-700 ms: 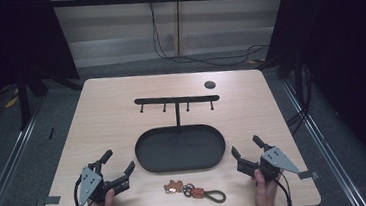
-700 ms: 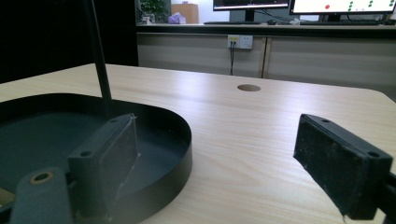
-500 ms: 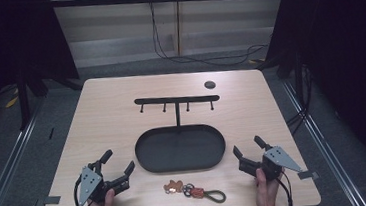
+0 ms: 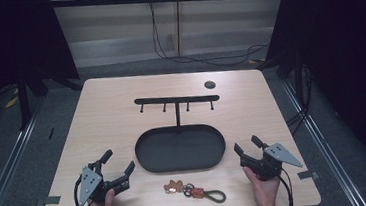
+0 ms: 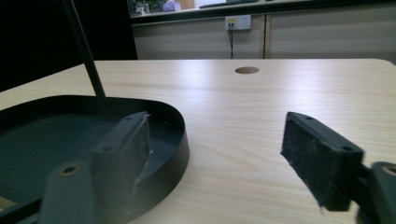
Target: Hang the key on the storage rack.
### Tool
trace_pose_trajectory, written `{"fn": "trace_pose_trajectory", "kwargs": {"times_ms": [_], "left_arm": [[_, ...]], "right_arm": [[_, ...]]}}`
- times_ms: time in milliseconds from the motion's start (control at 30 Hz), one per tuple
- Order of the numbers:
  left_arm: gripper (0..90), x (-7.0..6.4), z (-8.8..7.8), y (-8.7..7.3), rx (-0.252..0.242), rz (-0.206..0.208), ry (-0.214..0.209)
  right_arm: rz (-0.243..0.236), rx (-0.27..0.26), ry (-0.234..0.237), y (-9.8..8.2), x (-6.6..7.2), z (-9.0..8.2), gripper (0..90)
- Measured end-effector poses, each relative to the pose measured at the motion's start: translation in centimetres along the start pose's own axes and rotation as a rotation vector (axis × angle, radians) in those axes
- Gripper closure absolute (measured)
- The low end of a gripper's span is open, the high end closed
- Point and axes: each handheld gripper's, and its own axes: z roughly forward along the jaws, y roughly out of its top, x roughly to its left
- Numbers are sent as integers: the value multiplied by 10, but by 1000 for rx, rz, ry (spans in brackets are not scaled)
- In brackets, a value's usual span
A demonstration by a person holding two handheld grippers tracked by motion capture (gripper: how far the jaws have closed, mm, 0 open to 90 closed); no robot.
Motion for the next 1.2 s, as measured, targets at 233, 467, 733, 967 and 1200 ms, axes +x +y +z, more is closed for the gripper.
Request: {"fn": "trace_pose_trajectory", "kwargs": {"times_ms": [233, 467, 733, 967, 1200], "left_arm": [[158, 0, 0, 0, 0, 0, 0], [158, 0, 0, 0, 0, 2, 0], [159, 0, 0, 0, 0, 0, 2], [159, 0, 0, 0, 3, 0, 6], [162, 0, 0, 0, 5, 3, 12]], "right_arm": [[-31, 74, 108, 5, 7, 4, 383], [-4, 88, 188, 7, 15, 7, 420], [-63, 134, 188, 17, 31, 16, 457], [-96, 240, 244, 36, 38, 24, 485], [-119, 385, 340, 48, 45, 32, 495]]}}
